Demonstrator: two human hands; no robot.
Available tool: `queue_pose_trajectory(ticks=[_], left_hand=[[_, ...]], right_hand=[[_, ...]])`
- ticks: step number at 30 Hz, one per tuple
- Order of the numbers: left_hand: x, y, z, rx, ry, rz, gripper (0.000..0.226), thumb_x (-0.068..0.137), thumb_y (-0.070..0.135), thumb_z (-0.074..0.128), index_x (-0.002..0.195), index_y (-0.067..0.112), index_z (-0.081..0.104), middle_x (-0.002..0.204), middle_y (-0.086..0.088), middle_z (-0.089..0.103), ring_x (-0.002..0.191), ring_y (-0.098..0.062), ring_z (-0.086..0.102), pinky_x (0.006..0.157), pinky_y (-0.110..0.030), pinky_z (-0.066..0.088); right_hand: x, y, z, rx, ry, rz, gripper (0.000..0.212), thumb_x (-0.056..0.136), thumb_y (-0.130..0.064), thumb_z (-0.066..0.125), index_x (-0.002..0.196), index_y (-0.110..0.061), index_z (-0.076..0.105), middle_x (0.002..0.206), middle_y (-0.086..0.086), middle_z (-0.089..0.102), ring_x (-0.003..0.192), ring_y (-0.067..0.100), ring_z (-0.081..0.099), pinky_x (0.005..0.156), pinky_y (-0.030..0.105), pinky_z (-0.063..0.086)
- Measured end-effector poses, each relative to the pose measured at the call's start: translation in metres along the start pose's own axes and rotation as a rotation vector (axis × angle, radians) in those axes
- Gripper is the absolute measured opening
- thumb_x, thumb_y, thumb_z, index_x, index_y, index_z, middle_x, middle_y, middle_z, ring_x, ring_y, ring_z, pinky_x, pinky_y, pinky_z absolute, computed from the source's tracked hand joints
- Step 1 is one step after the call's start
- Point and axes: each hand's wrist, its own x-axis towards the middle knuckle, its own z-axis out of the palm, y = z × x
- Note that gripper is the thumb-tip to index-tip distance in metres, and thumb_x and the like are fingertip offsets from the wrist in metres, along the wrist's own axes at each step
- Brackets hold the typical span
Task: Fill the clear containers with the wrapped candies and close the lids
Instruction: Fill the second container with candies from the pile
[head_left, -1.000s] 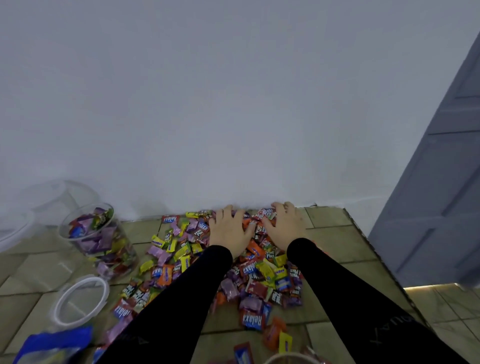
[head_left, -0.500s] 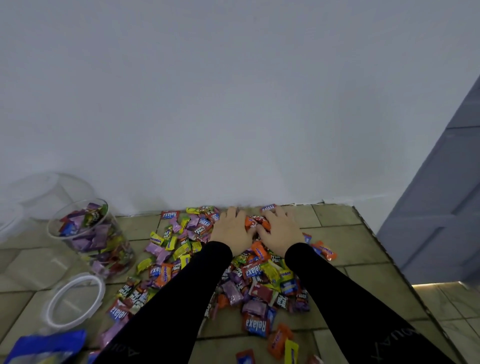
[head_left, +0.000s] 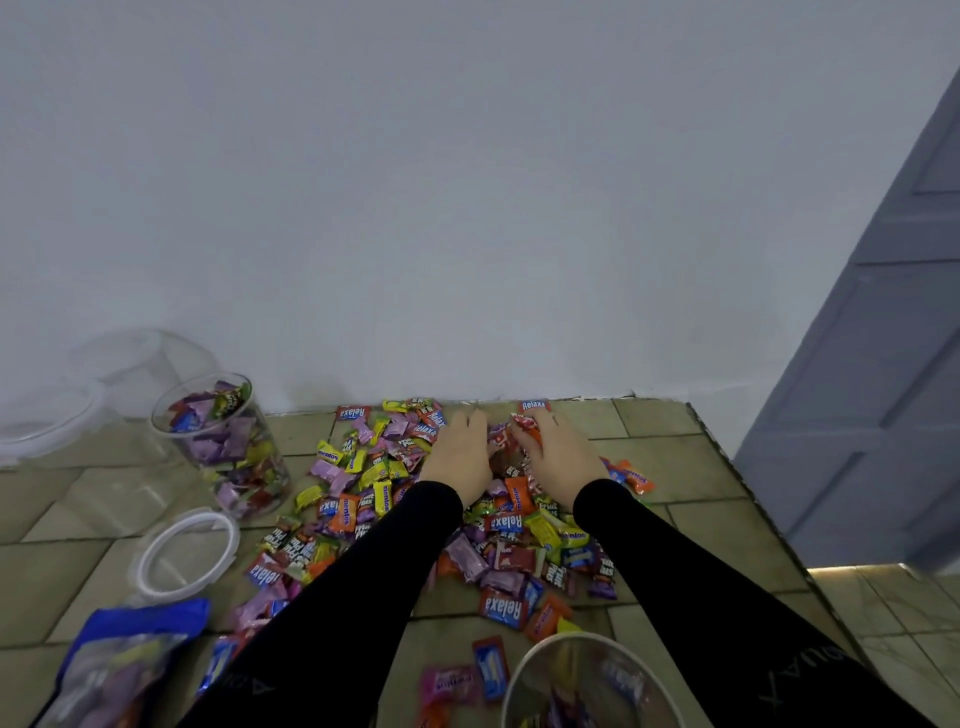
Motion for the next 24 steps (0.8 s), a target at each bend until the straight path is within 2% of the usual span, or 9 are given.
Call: queue_pose_trajectory(ticks=[6, 11, 16, 19, 22, 24], left_hand=[[-0.017, 0.006, -0.012, -0.171, 0.088, -0.048, 0.027, 0.096, 0.007, 0.051, 0.123, 0.01, 0.047, 0.12, -0.012, 0.041, 0.104, -0.03, 0.049, 0.086, -0.035, 0.042], [-0.036, 0.007, -0.019, -0.214, 0.149, -0.037, 0.027, 0.094, 0.003, 0.051, 0.118, 0.014, 0.051, 0.115, -0.009, 0.045, 0.1, -0.026, 0.049, 0.083, -0.031, 0.042], [-0.058, 0.009, -0.028, -0.283, 0.166, -0.073, 0.021, 0.1, 0.013, 0.049, 0.12, 0.019, 0.049, 0.117, -0.008, 0.042, 0.095, -0.022, 0.046, 0.081, -0.029, 0.036], [-0.075, 0.015, -0.032, -0.325, 0.216, -0.079, 0.024, 0.101, 0.019, 0.048, 0.125, 0.015, 0.048, 0.121, -0.007, 0.042, 0.096, -0.018, 0.043, 0.081, -0.026, 0.033], [-0.094, 0.024, -0.034, -0.409, 0.273, -0.101, 0.023, 0.101, 0.021, 0.047, 0.122, 0.012, 0.05, 0.123, -0.007, 0.044, 0.096, -0.014, 0.04, 0.082, -0.024, 0.032], [-0.105, 0.029, -0.034, -0.457, 0.305, -0.111, 0.022, 0.101, 0.022, 0.048, 0.12, 0.011, 0.05, 0.122, -0.007, 0.046, 0.096, -0.013, 0.041, 0.082, -0.022, 0.031]], right_hand=[[-0.015, -0.016, -0.015, -0.017, 0.079, -0.106, 0.036, 0.102, -0.037, 0.035, 0.125, -0.013, 0.049, 0.116, 0.008, 0.06, 0.106, 0.026, 0.053, 0.084, 0.037, 0.041], [-0.032, -0.022, -0.022, 0.007, 0.077, -0.149, 0.04, 0.102, -0.04, 0.031, 0.134, -0.018, 0.045, 0.121, 0.005, 0.059, 0.109, 0.023, 0.054, 0.086, 0.035, 0.042], [-0.052, -0.029, -0.035, 0.063, 0.059, -0.146, 0.041, 0.102, -0.04, 0.032, 0.137, -0.02, 0.042, 0.117, 0.005, 0.062, 0.106, 0.024, 0.058, 0.075, 0.029, 0.038], [-0.063, -0.034, -0.042, 0.097, 0.071, -0.125, 0.039, 0.102, -0.038, 0.034, 0.127, -0.013, 0.049, 0.108, 0.006, 0.063, 0.099, 0.025, 0.059, 0.07, 0.028, 0.032], [-0.076, -0.037, -0.044, 0.155, 0.117, -0.108, 0.035, 0.102, -0.035, 0.037, 0.114, -0.007, 0.054, 0.104, 0.011, 0.063, 0.095, 0.027, 0.058, 0.068, 0.03, 0.03], [-0.084, -0.04, -0.047, 0.202, 0.159, -0.113, 0.035, 0.102, -0.035, 0.037, 0.114, -0.007, 0.054, 0.103, 0.011, 0.063, 0.094, 0.025, 0.058, 0.067, 0.029, 0.029]])
